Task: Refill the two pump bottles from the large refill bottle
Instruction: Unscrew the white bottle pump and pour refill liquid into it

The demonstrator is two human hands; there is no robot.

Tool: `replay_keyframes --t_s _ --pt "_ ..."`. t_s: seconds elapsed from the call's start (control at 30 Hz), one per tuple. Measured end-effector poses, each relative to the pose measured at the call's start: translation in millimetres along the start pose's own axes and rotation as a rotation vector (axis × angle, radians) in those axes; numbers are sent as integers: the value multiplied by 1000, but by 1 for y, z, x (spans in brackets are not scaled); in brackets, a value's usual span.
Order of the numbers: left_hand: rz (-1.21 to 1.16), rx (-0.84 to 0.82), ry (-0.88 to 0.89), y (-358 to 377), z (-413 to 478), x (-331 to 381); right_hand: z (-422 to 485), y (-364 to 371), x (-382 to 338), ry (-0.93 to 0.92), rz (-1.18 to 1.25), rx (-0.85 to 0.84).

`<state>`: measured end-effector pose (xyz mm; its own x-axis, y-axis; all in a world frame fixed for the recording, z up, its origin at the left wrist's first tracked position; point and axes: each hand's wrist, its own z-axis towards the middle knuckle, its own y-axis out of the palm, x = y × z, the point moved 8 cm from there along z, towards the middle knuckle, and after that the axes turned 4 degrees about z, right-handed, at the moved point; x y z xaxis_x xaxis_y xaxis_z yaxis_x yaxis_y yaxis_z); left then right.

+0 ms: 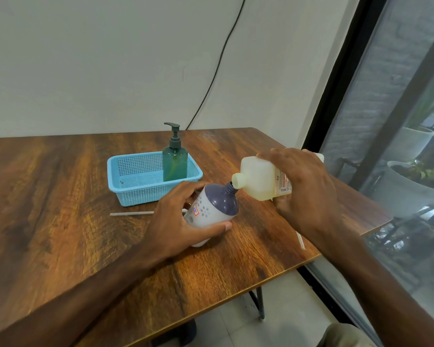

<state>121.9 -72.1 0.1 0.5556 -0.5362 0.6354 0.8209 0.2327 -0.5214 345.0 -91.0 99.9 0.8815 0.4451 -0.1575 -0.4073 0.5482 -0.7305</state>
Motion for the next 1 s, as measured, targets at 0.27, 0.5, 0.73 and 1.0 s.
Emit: replay_keyframes --t_s 0.27,0.5,0.73,1.0 --pt "4 12 32 -4 0 8 1 -1 0 6 -8 1" --pt "-2 8 29 -2 1 5 1 -2 0 12 -7 -3" --pt "2 8 28 -2 1 6 1 -2 -2 23 -1 -17" --pt "10 15 35 -3 1 7 1 -3 -2 25 -6 -21"
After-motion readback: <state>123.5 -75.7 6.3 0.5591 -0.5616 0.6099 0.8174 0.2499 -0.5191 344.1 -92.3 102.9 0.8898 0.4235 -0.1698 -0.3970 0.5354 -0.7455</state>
